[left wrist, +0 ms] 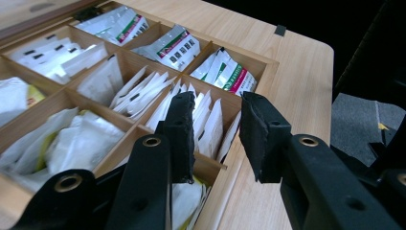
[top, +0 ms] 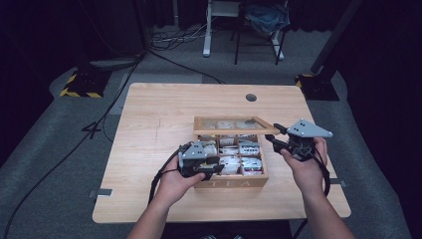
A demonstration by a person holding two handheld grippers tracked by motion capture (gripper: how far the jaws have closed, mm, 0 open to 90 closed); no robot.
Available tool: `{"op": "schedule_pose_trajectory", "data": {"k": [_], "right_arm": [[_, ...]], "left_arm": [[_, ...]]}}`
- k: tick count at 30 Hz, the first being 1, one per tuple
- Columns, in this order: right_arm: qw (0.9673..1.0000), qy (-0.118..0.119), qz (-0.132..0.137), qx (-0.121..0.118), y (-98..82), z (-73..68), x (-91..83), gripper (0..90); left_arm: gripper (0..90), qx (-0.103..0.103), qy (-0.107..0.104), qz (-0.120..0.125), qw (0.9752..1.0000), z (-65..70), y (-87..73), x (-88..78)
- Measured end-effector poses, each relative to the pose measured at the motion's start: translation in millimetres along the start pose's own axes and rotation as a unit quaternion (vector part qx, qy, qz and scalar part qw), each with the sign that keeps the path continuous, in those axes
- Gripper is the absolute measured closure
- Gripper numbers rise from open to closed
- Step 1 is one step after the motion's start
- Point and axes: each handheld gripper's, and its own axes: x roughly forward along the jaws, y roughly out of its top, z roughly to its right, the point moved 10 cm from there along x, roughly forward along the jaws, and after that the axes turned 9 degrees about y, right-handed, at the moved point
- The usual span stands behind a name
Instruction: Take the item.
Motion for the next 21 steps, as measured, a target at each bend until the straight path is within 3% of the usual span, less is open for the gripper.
{"op": "schedule_pose_trajectory", "data": {"k": [14,21], "right_arm": [[1.0,0.002,0.0,-0.001,-0.3,0.1,0.2,56.6],[1.0,0.004,-0.001,0.0,-0.7,0.2,0.6,56.4]], "left_arm": [[70.3,-0.019,-0.025,-0.023,0.9992,3.1,2.5,30.7],[72.5,-0.03,-0.03,-0.053,0.9977,1.5,-4.9,35.3]]}}
